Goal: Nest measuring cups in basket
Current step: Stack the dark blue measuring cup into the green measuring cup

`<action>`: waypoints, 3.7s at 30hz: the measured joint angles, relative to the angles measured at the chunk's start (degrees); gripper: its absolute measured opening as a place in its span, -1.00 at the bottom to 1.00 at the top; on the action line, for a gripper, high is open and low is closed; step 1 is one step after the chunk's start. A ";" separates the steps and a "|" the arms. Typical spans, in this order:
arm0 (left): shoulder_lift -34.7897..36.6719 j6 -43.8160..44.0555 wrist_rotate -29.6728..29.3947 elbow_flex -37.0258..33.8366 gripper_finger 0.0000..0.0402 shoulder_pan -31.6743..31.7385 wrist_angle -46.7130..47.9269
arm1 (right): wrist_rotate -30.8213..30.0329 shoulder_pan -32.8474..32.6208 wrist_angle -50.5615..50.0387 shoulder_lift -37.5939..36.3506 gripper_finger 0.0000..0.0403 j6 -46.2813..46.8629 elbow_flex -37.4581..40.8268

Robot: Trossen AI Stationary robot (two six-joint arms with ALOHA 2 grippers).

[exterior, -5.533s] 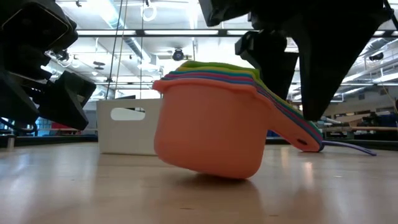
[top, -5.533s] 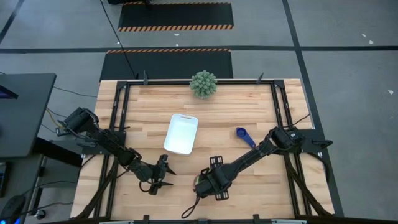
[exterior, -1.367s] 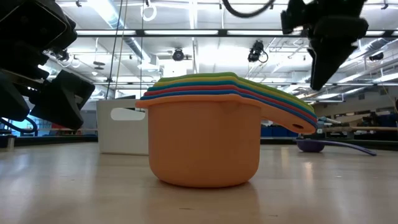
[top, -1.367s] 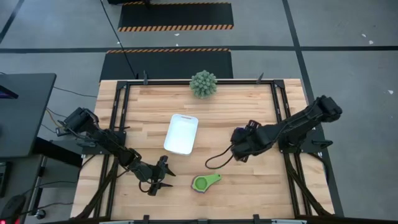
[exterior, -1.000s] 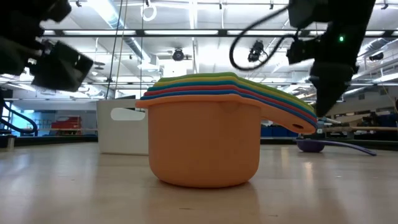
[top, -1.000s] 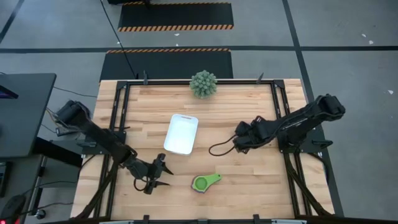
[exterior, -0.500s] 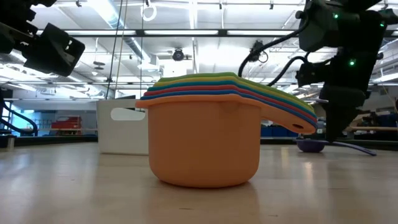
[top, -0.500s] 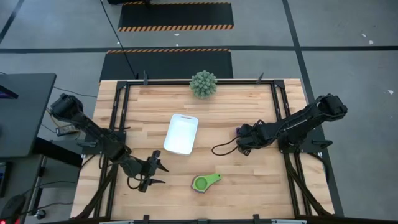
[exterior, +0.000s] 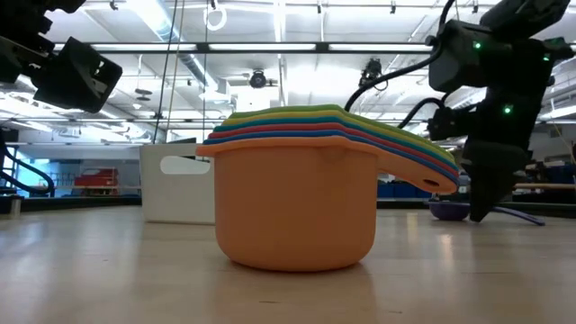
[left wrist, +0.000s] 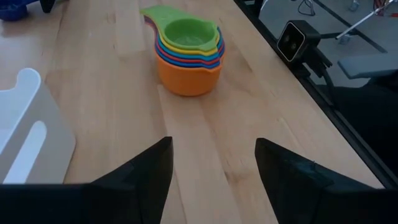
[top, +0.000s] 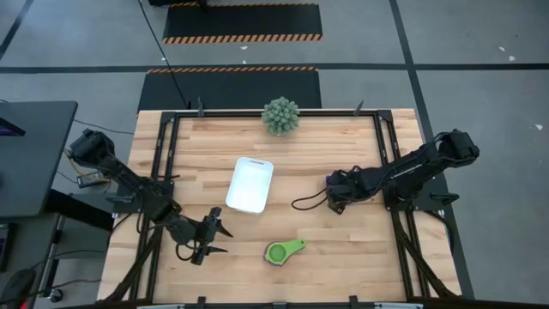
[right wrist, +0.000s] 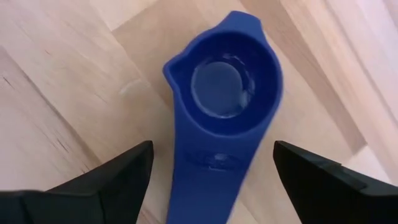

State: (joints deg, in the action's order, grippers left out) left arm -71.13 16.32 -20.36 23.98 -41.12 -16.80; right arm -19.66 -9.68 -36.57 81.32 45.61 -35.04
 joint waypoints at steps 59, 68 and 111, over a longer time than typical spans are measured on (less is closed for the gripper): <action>-0.07 1.52 -2.42 0.01 0.16 0.04 -0.01 | -2.03 -20.11 24.49 0.20 -0.04 -0.91 -7.83; -0.07 1.53 -2.54 0.01 0.16 0.07 -0.06 | -6.12 -22.40 33.76 0.20 -0.04 -5.02 -7.83; -0.07 1.46 -5.01 0.01 0.16 0.19 -0.59 | 0.29 -24.06 -17.46 38.70 -0.04 -31.75 -65.33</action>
State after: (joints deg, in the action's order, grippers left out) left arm -71.20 17.78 -25.37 23.99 -40.93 -17.39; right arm -19.36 -33.74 -54.03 120.02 13.86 -100.38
